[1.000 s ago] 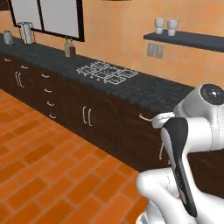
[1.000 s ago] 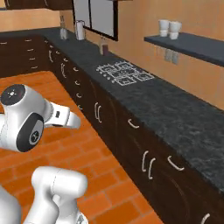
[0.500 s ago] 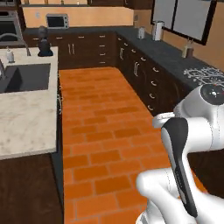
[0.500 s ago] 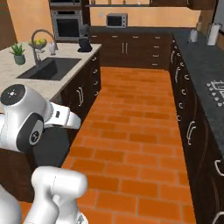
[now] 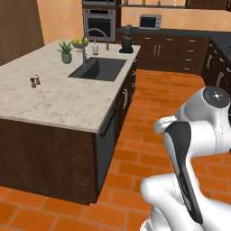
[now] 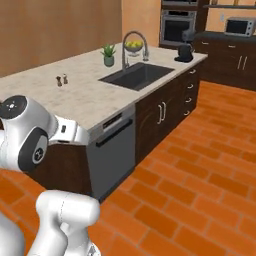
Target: Navigate to the stand mixer.
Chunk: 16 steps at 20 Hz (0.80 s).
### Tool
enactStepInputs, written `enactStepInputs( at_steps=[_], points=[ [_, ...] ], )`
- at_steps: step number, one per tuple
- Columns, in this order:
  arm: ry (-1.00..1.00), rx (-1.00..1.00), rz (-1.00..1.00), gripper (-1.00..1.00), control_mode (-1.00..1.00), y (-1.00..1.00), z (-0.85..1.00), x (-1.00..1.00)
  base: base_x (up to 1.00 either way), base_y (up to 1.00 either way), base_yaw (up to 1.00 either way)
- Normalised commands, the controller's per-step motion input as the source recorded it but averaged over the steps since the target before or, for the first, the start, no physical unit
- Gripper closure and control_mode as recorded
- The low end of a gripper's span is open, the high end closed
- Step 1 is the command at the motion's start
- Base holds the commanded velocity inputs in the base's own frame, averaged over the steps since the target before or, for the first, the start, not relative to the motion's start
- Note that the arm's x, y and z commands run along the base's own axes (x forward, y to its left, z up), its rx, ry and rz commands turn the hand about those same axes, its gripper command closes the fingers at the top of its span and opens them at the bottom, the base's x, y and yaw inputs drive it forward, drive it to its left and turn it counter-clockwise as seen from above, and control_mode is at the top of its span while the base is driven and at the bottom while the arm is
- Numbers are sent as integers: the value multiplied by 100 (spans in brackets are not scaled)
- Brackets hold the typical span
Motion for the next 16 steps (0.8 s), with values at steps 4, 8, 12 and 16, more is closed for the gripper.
enactStepInputs(
  at_steps=[4,8,12,16],
  points=[
    [0,0,0,-100,100,0,0,0,-8,-100,0],
    [0,0,0,-100,100,0,0,0,32,-100,0],
    [0,0,0,-100,100,0,0,0,94,-85,0],
    [0,0,0,-100,100,0,0,0,100,-61,4]
  ],
)
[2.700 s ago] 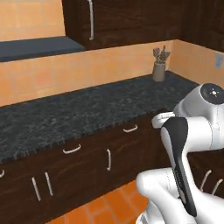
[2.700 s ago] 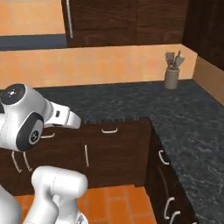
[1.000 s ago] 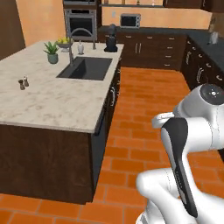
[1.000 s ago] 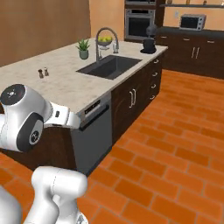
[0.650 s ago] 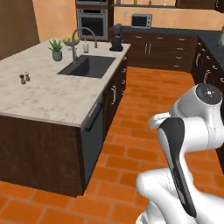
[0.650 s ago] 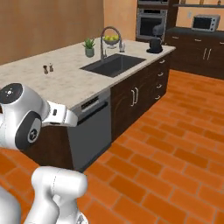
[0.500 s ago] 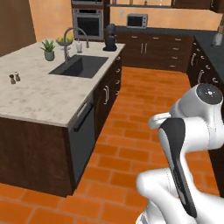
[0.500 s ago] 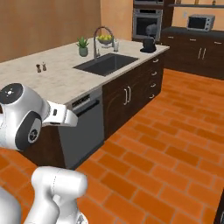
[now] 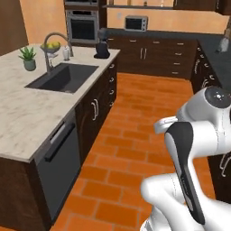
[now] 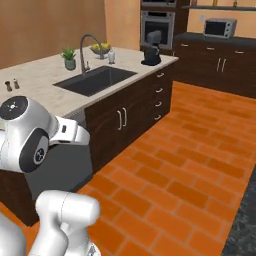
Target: Navigate to the stand mixer.
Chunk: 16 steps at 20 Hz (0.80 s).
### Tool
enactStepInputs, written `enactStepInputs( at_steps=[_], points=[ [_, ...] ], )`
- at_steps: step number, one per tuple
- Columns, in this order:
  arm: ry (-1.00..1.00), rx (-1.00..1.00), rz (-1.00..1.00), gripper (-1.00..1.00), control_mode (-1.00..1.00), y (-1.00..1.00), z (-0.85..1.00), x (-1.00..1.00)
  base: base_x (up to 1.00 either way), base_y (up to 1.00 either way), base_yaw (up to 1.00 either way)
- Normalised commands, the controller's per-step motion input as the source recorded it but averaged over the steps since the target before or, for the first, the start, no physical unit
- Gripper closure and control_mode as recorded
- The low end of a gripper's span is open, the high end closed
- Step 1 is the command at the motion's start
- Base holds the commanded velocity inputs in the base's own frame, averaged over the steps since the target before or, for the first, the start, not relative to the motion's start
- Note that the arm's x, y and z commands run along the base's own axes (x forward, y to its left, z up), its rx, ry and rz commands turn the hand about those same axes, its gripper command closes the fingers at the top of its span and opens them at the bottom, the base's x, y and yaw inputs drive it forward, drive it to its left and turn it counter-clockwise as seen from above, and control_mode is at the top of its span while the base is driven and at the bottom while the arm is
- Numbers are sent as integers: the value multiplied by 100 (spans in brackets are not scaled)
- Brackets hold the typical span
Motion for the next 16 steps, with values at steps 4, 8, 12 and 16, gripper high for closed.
enactStepInputs(
  at_steps=[4,8,12,16],
  points=[
    [0,0,0,-100,100,0,0,0,100,-42,20],
    [0,0,0,-100,100,0,0,0,100,-33,54],
    [0,0,0,-100,100,0,0,0,100,-39,68],
    [0,0,0,-100,100,0,0,0,100,-49,57]
  ],
)
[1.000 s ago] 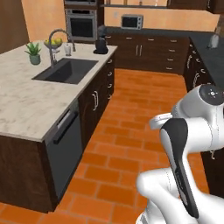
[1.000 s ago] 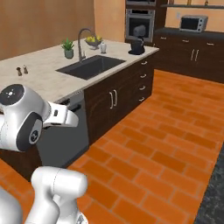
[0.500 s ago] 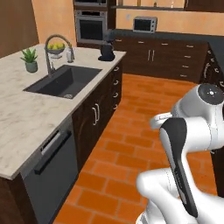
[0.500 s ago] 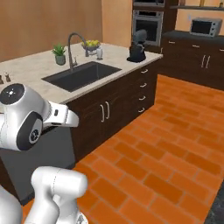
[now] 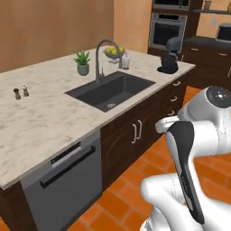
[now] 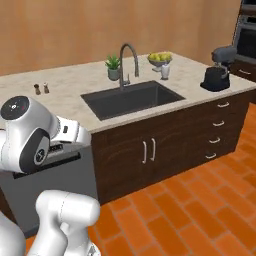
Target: Navigate to the stand mixer.
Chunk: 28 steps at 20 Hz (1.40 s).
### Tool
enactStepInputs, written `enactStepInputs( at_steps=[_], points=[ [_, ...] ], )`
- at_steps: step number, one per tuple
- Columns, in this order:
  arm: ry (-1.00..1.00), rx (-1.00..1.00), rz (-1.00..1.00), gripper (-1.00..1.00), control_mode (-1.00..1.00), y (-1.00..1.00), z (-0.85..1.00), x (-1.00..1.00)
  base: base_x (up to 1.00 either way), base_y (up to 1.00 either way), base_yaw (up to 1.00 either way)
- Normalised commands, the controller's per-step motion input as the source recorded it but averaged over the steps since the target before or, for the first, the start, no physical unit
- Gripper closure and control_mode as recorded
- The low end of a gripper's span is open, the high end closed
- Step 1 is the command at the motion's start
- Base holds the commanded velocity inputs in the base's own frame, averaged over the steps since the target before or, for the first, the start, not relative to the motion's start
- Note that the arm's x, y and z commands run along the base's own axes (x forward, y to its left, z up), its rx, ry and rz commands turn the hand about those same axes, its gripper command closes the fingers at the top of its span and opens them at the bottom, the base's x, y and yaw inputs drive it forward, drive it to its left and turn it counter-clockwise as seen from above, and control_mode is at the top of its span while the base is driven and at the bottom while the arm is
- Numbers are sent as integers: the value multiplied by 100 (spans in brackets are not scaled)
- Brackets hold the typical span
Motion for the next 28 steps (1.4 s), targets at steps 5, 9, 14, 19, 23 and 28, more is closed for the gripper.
enactStepInputs(
  at_steps=[5,9,14,19,23,28],
  points=[
    [0,0,0,-100,100,0,0,0,100,-78,50],
    [0,0,0,-100,100,0,0,0,88,-100,45],
    [0,0,0,-100,100,0,0,0,69,-100,41],
    [0,0,0,-100,100,0,0,0,47,-100,37],
    [0,0,0,-100,100,0,0,0,1,-100,33],
    [0,0,0,-100,100,0,0,0,18,-100,27]
  ],
)
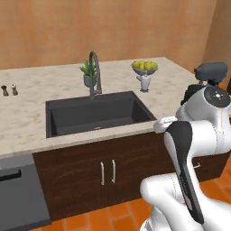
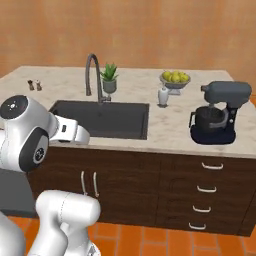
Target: Navigate to the stand mixer.
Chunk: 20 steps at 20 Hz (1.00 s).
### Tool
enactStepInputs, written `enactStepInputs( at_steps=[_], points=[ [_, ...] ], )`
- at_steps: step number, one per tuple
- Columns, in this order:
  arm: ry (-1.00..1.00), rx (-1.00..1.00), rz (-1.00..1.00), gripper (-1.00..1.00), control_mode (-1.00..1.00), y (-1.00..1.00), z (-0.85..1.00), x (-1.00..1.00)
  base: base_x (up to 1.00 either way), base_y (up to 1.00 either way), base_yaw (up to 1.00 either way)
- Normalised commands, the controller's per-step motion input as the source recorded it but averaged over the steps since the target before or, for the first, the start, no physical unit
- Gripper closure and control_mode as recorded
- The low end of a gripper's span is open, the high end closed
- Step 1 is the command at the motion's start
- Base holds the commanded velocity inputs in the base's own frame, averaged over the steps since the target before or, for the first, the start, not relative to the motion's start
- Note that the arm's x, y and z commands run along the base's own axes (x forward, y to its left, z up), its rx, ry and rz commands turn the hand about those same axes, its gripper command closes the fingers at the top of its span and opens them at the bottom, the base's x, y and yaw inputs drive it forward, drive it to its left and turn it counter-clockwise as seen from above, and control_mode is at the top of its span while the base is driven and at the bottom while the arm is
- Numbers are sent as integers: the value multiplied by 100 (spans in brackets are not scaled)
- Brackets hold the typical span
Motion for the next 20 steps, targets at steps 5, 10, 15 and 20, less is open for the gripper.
enactStepInputs(
  at_steps=[5,10,15,20],
  points=[
    [0,0,0,-100,100,0,0,0,7,-100,17],
    [0,0,0,-100,100,0,0,0,29,-100,4],
    [0,0,0,-100,100,0,0,0,97,-66,9],
    [0,0,0,-100,100,0,0,0,77,-46,8]
  ],
)
